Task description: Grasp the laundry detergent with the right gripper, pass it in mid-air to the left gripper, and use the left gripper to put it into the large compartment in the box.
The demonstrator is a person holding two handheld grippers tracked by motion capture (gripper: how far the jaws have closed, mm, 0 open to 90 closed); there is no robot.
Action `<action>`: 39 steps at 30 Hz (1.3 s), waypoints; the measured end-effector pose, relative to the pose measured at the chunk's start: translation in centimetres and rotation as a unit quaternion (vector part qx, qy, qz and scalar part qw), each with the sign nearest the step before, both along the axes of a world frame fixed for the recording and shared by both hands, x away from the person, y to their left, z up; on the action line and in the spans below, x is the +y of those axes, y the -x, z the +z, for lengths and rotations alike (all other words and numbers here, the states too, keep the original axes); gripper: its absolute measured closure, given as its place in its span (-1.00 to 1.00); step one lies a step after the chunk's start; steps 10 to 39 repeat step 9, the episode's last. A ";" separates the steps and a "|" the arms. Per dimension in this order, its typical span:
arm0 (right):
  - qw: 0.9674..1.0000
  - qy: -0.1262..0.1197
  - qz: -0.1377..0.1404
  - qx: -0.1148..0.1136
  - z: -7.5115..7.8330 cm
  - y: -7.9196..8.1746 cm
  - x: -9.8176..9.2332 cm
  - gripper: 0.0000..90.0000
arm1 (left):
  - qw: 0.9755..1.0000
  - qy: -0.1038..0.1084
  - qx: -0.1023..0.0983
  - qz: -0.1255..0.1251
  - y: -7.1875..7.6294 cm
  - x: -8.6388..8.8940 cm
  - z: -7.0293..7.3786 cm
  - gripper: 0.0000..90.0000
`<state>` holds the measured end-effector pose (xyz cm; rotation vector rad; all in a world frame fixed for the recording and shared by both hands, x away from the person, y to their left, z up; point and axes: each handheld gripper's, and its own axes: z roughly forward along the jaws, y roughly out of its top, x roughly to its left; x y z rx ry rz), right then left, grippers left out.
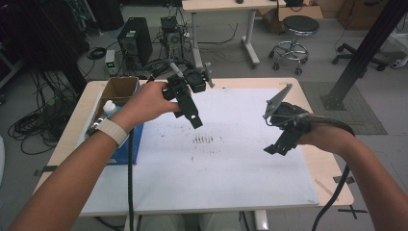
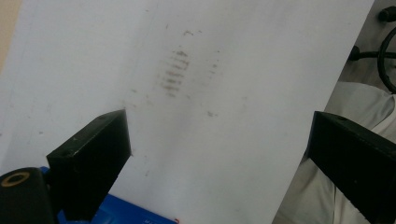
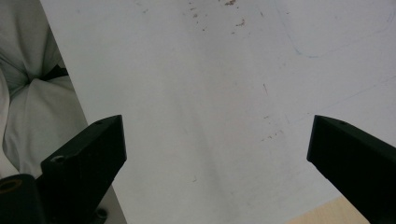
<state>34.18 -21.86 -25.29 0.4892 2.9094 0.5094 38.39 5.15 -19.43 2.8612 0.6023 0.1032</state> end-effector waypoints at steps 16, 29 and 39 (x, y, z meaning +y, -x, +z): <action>1.000 -0.001 0.000 0.000 -0.1 0.0 0.0 -0.90 | 1.000 0.001 0.001 0.001 -0.1 0.0 0.0 -0.84; 1.000 -0.001 0.000 0.000 -0.1 0.0 0.0 -0.90 | 1.000 0.001 0.001 0.001 -0.1 0.0 0.0 -0.84; 1.000 -0.001 0.000 0.000 -0.1 0.0 0.0 -0.90 | 1.000 0.001 0.001 0.001 -0.1 0.0 0.0 -0.84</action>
